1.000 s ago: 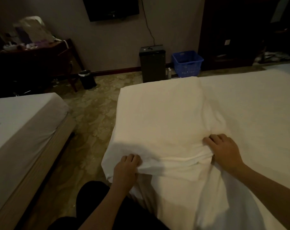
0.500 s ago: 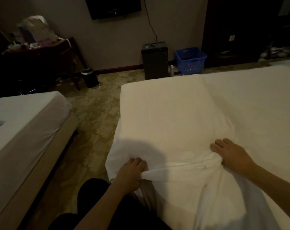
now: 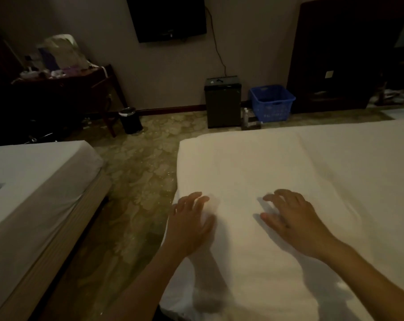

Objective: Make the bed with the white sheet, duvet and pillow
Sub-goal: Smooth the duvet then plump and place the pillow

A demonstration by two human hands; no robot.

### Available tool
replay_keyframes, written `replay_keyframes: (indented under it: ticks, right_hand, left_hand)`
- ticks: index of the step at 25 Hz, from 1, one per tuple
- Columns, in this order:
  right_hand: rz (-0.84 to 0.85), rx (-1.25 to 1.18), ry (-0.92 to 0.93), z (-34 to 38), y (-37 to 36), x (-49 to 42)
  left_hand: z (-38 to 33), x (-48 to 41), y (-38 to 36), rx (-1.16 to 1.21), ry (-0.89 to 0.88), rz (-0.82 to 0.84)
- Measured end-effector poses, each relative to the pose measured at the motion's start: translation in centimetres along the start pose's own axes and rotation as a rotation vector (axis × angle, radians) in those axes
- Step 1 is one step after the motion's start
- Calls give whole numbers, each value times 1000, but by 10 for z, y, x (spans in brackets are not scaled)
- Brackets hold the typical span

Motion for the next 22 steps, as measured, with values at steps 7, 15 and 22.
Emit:
replay_keyframes:
  ticks: [7,15,22]
  right_hand:
    - [110,241,-404,20,-57,-104]
    - [430,156,-658,38,-44,-112]
    - [477,-223,-904,86,-10,-100]
  left_hand:
    - [52,-43,-38,184,92,332]
    - [81,-80,-5,106,-183,416]
    - [70,-123,100,-102,-402,548]
Point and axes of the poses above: each hand's wrist, its own x-axis away from the middle knuckle, its own y-axis out of the back of the hand, z = x × y, the point moved 6 cm from there along -x, towards the middle knuckle, and after that the axes turned 15 degrees about z, right-handed, at the moved point
